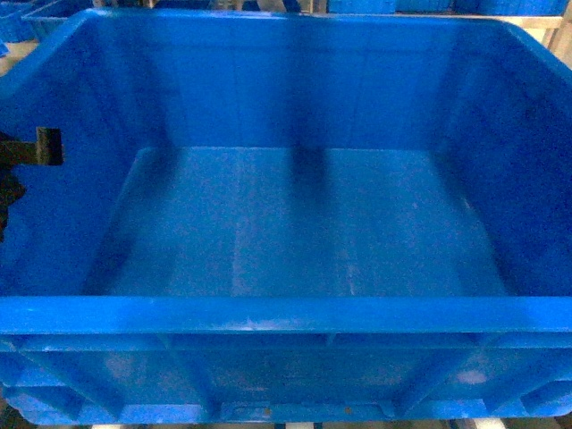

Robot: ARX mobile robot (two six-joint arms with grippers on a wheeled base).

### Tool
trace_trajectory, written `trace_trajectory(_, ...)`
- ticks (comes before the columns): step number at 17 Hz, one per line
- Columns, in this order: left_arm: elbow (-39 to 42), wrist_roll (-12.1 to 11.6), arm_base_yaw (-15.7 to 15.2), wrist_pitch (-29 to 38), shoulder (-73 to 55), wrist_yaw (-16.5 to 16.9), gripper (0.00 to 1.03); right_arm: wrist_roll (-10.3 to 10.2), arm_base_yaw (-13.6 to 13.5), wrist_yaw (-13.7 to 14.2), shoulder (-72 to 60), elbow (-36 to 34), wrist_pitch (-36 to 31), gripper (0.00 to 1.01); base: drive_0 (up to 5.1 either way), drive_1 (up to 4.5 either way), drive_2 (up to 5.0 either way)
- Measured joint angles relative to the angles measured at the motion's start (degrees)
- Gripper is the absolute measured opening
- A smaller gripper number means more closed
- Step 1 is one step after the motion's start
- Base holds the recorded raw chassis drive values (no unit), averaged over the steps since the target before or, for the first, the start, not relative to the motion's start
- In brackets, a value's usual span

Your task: Place box next to blue box on left shelf

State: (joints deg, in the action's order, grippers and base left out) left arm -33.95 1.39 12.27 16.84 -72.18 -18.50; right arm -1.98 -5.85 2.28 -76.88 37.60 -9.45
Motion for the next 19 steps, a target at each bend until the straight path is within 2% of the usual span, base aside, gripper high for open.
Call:
trace_trajectory(1, 0.0, 0.2, 0.0, -0.1, -0.6, 0.1, 0.18, 0.0, 0.3, -0.2, -0.9, 0.0, -0.6, 0.2, 0.0, 0.0, 0.0)
trace_trajectory(2, 0.0, 0.1, -0.9, 3.0, -2.7, 0.8, 0.18, 0.0, 0.3, -0.6, -4.1, 0.0, -3.7, 0.2, 0.0, 0.0, 0.0)
trace_trajectory(3, -0.4, 2.1, -2.5, 2.3, -7.4, 3.0, 0.18, 0.3, 0.4, -0.7, -8.6, 1.9, -3.9, 0.2, 0.0, 0.0, 0.0)
trace_trajectory(4, -1.7, 2.7, -2.8, 1.5, -8.5, 3.7, 0.18, 0.5, 0.4, -0.2, -8.9, 2.4, -3.0, 0.2, 0.0, 0.0, 0.0)
trace_trajectory(9, -5.5, 4.1, -2.8, -6.1, -9.4, 4.1, 0.18, 0.5, 0.6, 0.7, -8.9, 3.3, -0.6, 0.2, 0.0, 0.0, 0.0)
trace_trajectory(13, -6.4, 4.2, -3.0, -7.7, -10.6, 4.6, 0.18, 0.3, 0.6, 0.6, -8.9, 3.3, -0.7, 0.21, 0.0, 0.0, 0.0)
trace_trajectory(14, -6.3, 4.8, -3.0, -6.3, -10.8, 4.7, 0.26, 1.4, 0.6, 0.3, -8.9, 3.3, -1.1, 0.31, 0.0, 0.0, 0.0)
trace_trajectory(16, -6.1, 5.8, -3.0, -3.7, -11.5, 3.5, 0.38, 2.9, 0.7, 1.4, -8.9, 3.0, -1.9, 0.46, 0.0, 0.0, 0.0)
trace_trajectory(17, -4.7, 6.1, -3.6, 4.6, -11.6, -0.5, 0.66, 3.2, 1.4, 1.7, -8.5, 2.0, -6.4, 0.73, 0.0, 0.0, 0.0)
trace_trajectory(19, -4.4, 5.9, -4.3, 11.9, -10.4, -3.5, 0.87, 3.1, 1.9, 1.6, -7.1, 1.4, -11.0, 0.93, 0.0, 0.0, 0.0)
